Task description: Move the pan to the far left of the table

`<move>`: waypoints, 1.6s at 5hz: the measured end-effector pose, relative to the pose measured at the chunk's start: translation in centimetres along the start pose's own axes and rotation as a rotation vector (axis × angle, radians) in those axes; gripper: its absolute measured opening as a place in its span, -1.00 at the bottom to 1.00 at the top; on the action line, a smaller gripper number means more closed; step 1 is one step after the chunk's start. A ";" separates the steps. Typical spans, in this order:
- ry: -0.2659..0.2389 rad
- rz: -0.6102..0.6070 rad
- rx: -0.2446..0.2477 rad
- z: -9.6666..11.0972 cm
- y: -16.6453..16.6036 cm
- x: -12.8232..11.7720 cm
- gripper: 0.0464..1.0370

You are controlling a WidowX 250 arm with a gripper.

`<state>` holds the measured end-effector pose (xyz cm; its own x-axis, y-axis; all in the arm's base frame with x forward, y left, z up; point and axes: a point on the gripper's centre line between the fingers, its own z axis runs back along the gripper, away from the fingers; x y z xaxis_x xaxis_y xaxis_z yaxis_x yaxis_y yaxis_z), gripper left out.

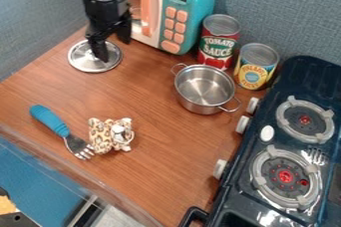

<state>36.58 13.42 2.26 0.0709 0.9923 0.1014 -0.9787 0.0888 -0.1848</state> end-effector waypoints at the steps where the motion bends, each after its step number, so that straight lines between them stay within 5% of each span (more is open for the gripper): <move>1: 0.009 -0.096 -0.034 1.8 -0.6 -5.6 0.93; 3: -0.013 -0.268 -0.051 2.8 -0.9 -13.6 0.93; 6: -0.009 -0.342 0.049 -2.3 -1.5 -14.7 0.93; 7: -0.010 -0.348 0.072 -3.4 -1.4 -14.7 0.82; 8: 0.019 -0.338 0.094 -4.4 -1.2 -14.2 0.24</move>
<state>37.54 -0.43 -3.23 0.3962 0.9098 0.1234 -0.9129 0.4047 -0.0534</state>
